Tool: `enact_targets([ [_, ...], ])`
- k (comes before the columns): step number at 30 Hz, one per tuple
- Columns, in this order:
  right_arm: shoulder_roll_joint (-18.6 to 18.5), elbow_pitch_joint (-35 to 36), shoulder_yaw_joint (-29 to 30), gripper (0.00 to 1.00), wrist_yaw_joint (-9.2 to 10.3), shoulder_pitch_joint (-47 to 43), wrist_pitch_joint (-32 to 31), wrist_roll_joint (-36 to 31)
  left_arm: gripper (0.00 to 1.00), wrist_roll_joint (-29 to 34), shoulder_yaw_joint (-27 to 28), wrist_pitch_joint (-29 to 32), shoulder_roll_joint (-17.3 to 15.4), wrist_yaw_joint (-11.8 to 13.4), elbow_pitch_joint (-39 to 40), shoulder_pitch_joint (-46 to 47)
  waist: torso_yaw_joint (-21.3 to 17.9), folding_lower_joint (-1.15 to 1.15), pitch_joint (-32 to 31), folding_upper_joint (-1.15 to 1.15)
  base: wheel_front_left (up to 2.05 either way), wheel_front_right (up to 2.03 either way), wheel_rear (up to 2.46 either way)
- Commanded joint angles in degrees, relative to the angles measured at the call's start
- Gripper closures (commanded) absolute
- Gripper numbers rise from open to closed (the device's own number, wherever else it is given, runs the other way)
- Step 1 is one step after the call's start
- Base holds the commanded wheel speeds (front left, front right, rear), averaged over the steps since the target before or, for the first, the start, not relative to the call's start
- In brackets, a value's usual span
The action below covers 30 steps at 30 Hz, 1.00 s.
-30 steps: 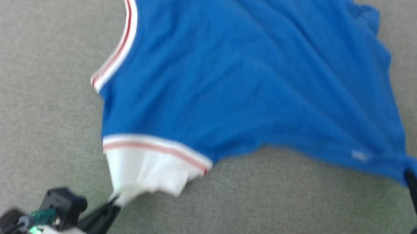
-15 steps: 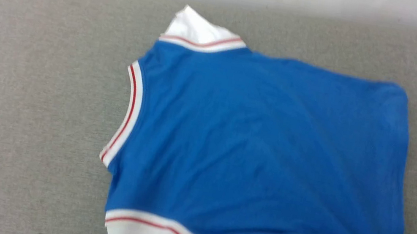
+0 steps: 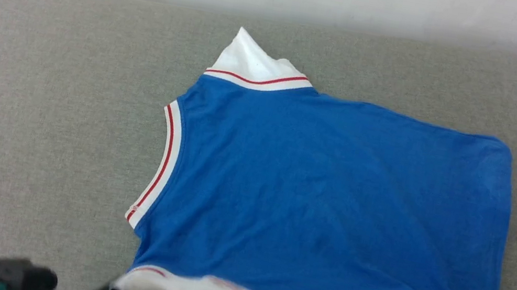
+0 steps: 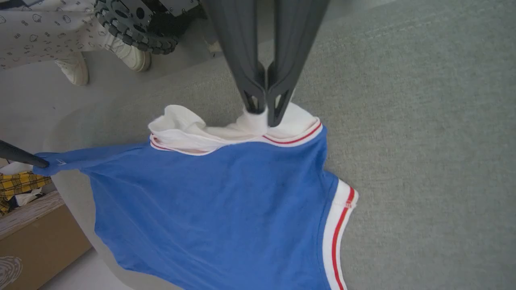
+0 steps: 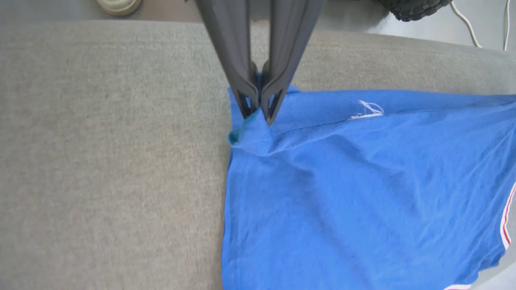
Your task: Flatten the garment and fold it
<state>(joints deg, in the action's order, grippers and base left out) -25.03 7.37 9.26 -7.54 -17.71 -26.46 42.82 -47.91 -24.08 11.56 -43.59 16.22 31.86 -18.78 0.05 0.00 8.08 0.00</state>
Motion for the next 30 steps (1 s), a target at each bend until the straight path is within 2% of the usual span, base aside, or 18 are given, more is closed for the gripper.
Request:
enact_targets([
  [1, 0.10, 0.49, 0.28, 1.00, 0.05, 1.30, 0.39, -0.45, 1.00, 0.79, 0.48, -0.38, -0.45, -0.33, 0.29, 1.64, -0.10, 0.00, 0.48, 0.00, 0.00, 0.00, 0.00],
  [7, -1.05, 1.88, -0.57, 1.00, 0.05, 9.25, 2.78, -3.64, 1.00, 6.37, 0.39, 0.02, -0.57, -2.64, -0.53, 13.24, -1.49, 0.00, 4.57, 0.00, 0.00, 0.00, 0.00],
  [12, -2.41, 0.03, -2.97, 1.00, 0.05, 17.22, 4.33, -4.87, 1.00, 8.93, -0.51, 2.10, 0.34, -4.87, -4.04, 23.16, -2.77, 0.00, 9.05, 0.00, 0.00, 0.00, 0.00],
  [16, -3.60, -2.77, -4.91, 1.00, 0.05, 21.93, 5.01, -5.41, 1.00, 10.61, -1.76, 2.36, 2.57, -6.76, -8.31, 30.45, -3.12, 0.00, 12.22, 0.00, 0.00, 0.00, 0.00],
  [20, -4.66, -5.73, -6.01, 1.00, 0.05, 24.89, 6.19, -5.41, 1.00, 13.36, -2.99, -0.33, 5.33, -8.32, -13.71, 36.21, -3.11, 0.00, 15.05, 0.00, 0.00, 0.00, 0.00],
  [26, -5.32, -9.49, -8.09, 1.00, 0.05, 26.65, 7.65, -4.00, 1.00, 15.54, -5.97, -4.46, 10.17, -9.98, -23.27, 40.05, -2.89, 0.00, 18.41, 0.00, 0.00, 0.00, 0.00],
  [30, -5.97, -11.01, -9.14, 1.00, 0.05, 27.54, 8.62, -3.16, 1.00, 17.02, -7.57, -5.51, 11.93, -10.38, -28.76, 41.84, -2.59, 0.00, 19.87, 0.00, 0.00, 0.00, 0.00],
])
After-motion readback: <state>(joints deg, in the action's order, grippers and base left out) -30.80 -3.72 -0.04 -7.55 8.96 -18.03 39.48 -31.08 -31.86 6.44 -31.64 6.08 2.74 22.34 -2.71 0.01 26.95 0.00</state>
